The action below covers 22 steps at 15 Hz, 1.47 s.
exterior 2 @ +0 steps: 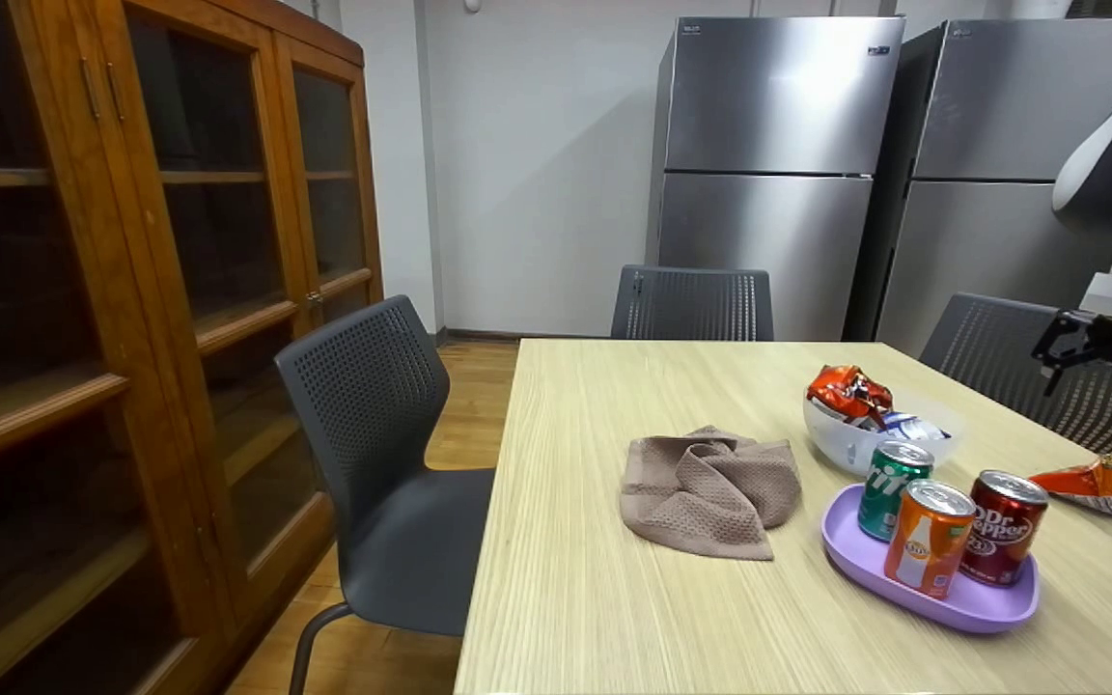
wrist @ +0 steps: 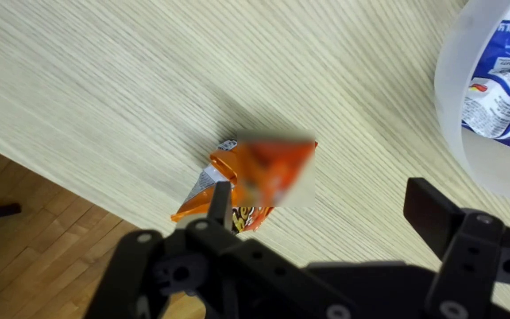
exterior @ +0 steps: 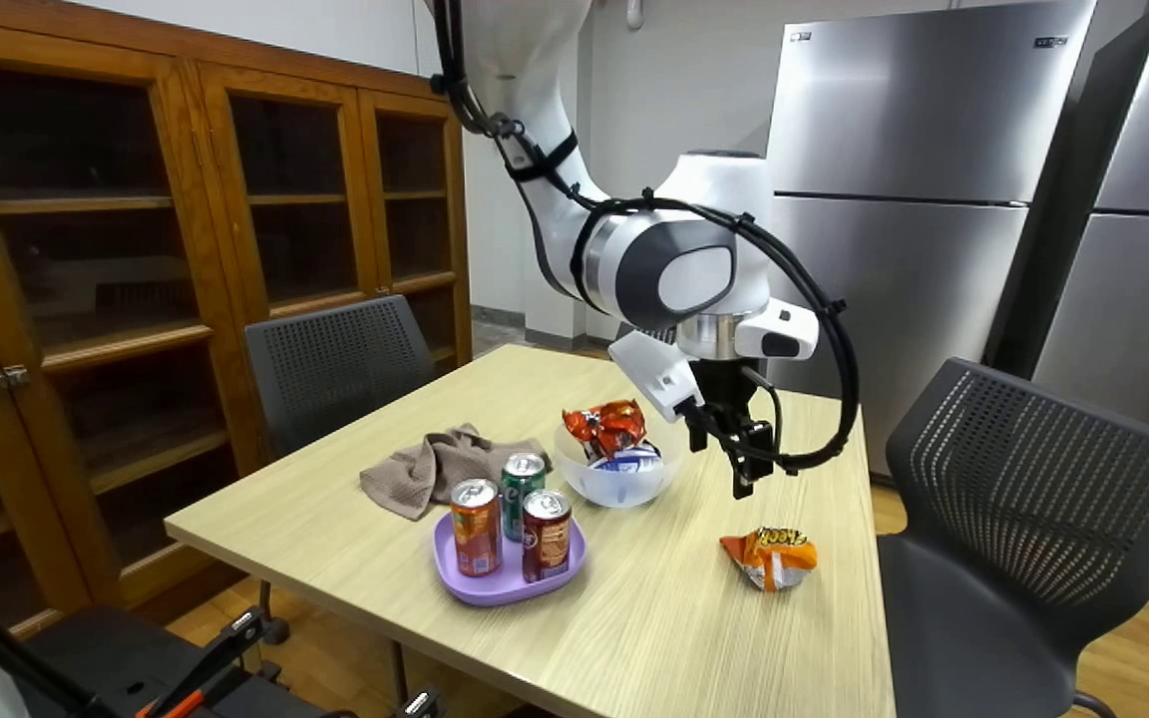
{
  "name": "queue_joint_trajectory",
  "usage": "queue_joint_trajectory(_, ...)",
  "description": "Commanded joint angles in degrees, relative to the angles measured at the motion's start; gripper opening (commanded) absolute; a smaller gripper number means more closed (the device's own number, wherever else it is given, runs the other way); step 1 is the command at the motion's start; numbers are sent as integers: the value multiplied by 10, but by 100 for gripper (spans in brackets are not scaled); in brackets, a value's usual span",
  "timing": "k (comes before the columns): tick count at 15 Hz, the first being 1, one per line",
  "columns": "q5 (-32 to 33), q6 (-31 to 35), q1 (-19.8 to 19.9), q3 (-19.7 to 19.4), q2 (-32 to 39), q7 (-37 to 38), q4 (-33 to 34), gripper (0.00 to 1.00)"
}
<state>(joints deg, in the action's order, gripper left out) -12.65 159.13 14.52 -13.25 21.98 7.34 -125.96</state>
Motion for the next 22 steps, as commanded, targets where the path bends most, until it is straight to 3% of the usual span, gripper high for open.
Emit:
queue_joint_trajectory(1,-8,-9,10,1,38,25,40,100)
queue_joint_trajectory(22,-35,-46,27,-5,213,131,229,100)
